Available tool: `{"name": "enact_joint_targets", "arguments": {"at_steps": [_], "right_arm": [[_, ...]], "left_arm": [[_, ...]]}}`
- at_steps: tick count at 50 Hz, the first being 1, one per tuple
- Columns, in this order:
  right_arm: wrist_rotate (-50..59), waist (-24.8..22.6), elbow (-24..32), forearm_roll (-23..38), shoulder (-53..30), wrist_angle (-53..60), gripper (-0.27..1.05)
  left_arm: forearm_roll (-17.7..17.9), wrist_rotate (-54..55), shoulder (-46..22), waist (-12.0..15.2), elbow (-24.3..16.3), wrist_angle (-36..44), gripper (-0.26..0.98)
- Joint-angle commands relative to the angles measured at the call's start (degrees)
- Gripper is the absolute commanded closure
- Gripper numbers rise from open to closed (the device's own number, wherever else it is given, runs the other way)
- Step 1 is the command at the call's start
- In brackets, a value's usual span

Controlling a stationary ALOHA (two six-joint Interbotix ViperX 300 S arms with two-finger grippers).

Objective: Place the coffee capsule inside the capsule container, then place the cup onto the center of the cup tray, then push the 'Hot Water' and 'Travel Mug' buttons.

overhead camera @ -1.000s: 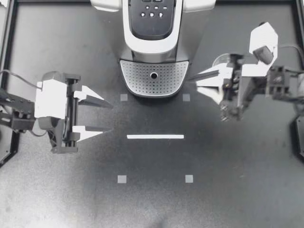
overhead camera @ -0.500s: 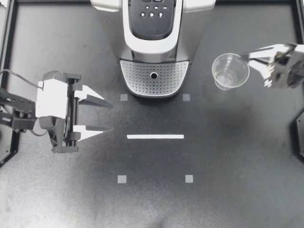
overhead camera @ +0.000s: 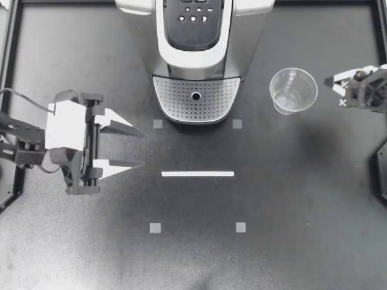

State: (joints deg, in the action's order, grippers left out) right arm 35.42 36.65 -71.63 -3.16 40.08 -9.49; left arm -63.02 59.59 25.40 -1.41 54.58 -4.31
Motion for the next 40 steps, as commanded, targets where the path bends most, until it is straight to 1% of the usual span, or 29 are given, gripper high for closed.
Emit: {"name": "enact_joint_targets", "arguments": {"at_steps": [1,6,19,40], "right_arm": [[0.00,0.44,0.62,0.09,-1.67,1.41,0.43],[0.00,0.44,0.70,0.09,-4.13,2.46,0.38],[-0.18,0.44,1.32,0.09,-8.53,4.13,0.38],[-0.18,0.44,1.67,0.09,-9.49,4.83,0.38]], "left_arm": [[0.09,0.00,0.79,0.09,-0.70,0.26,0.20],[0.09,0.00,0.79,0.09,-0.53,0.26,0.20],[0.09,0.00,0.79,0.09,-0.44,0.26,0.20],[0.09,0.00,0.79,0.09,-0.09,0.26,0.20]]}}
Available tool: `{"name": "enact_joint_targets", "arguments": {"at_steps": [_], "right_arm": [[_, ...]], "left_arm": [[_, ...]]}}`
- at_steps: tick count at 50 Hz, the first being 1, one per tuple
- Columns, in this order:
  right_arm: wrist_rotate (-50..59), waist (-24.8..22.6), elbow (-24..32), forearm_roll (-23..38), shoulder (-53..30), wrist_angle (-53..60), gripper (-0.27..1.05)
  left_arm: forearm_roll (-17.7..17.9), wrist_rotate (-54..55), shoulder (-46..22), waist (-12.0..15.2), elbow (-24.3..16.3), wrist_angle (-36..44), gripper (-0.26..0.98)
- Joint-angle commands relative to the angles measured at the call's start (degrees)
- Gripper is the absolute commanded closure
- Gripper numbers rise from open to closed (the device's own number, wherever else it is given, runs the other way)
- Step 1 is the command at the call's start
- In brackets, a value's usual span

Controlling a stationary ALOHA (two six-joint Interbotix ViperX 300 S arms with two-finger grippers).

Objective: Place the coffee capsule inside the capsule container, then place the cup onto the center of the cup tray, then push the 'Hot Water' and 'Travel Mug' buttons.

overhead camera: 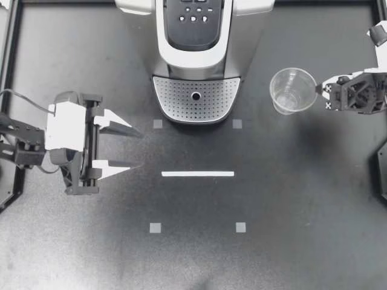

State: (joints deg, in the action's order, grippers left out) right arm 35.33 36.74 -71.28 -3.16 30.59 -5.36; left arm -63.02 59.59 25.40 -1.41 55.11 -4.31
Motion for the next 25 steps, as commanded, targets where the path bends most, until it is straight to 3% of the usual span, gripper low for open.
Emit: {"name": "enact_joint_targets", "arguments": {"at_steps": [1,25], "right_arm": [[-0.09,0.35,1.41,0.09,0.00,0.70,0.38],[-0.18,0.35,2.99,0.09,-4.13,0.97,0.27]], "left_arm": [[0.09,0.00,0.79,0.09,-0.53,0.26,0.20],[0.09,0.00,0.79,0.09,-0.44,0.18,0.20]]}}
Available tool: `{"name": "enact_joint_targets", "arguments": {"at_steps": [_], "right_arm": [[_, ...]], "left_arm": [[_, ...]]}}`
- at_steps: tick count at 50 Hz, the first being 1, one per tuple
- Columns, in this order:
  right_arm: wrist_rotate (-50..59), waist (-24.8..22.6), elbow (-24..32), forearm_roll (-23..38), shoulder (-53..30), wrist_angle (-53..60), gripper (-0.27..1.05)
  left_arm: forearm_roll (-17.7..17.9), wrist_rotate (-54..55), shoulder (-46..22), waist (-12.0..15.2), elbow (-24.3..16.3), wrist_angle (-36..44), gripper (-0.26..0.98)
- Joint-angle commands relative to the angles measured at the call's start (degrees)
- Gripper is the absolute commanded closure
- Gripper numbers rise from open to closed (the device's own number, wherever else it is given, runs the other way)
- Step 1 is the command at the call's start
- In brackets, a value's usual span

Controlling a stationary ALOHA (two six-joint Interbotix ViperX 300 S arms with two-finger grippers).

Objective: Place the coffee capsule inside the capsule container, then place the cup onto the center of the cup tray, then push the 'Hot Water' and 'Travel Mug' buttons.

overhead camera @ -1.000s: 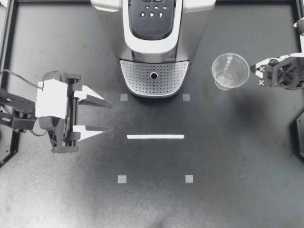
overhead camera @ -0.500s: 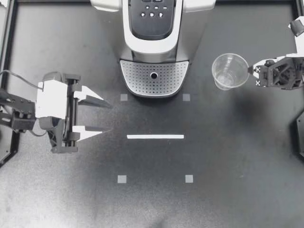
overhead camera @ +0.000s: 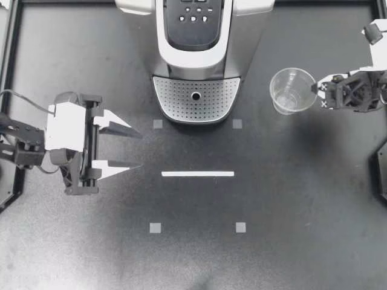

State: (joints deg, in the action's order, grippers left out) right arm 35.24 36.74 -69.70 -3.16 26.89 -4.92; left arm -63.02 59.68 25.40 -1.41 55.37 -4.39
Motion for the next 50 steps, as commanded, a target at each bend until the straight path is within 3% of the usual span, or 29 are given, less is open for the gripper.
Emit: {"name": "enact_joint_targets", "arguments": {"at_steps": [1,30,43,50], "right_arm": [[-0.09,0.35,1.49,0.09,-0.70,0.53,0.27],[-0.09,0.35,1.93,0.09,-1.76,0.44,0.29],[-0.09,0.35,2.20,0.09,-1.23,-0.44,0.59],[0.00,-0.35,2.46,0.09,-0.70,-1.05,0.68]], "left_arm": [[0.09,-0.09,0.79,0.09,-0.62,0.26,0.20],[0.09,-0.09,0.79,0.09,-0.44,0.00,0.20],[0.09,-0.09,0.79,0.09,-0.35,0.00,0.20],[0.09,-0.09,0.79,0.09,-0.09,-0.09,0.20]]}}
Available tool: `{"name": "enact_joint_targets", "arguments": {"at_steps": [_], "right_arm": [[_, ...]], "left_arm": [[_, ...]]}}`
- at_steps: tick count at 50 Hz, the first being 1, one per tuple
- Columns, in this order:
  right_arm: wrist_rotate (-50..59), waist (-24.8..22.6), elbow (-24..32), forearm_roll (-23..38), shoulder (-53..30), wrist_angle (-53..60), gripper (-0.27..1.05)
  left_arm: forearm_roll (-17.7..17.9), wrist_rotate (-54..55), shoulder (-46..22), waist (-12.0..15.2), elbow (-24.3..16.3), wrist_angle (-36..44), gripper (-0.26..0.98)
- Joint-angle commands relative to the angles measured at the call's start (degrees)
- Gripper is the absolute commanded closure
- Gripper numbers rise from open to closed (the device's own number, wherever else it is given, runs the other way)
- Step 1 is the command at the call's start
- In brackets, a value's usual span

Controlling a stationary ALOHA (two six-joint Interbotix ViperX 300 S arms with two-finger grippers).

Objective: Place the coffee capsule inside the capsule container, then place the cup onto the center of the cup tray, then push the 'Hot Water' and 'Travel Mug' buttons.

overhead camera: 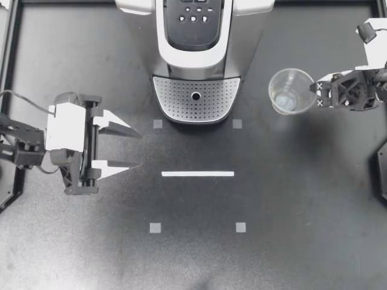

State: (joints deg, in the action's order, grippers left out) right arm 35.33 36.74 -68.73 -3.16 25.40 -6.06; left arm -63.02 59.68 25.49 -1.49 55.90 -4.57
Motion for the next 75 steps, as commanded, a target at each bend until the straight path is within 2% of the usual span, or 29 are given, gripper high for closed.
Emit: {"name": "enact_joint_targets", "arguments": {"at_steps": [1,11,24,38,61,75], "right_arm": [[-0.09,-0.53,1.49,0.09,0.88,0.09,0.69],[1.93,-3.43,2.55,-0.70,1.14,0.35,0.69],[8.70,-9.67,5.89,-0.97,-0.18,5.63,0.69],[14.85,-14.68,9.32,-0.88,-7.12,14.59,0.69],[14.85,-15.21,21.36,-0.35,-20.65,16.96,0.69],[14.68,-15.21,25.66,0.18,-24.43,14.77,0.69]], "left_arm": [[0.09,-0.09,0.70,0.18,-0.70,0.09,0.20],[0.09,-0.26,0.70,0.18,-0.70,0.09,0.20],[0.09,-0.26,0.70,0.18,-0.62,0.35,0.20],[0.09,-0.26,0.88,0.18,-0.62,0.44,0.20],[0.09,-0.26,0.97,0.18,-0.62,0.44,0.20],[0.09,-0.26,1.05,0.18,-0.62,0.53,0.20]]}}
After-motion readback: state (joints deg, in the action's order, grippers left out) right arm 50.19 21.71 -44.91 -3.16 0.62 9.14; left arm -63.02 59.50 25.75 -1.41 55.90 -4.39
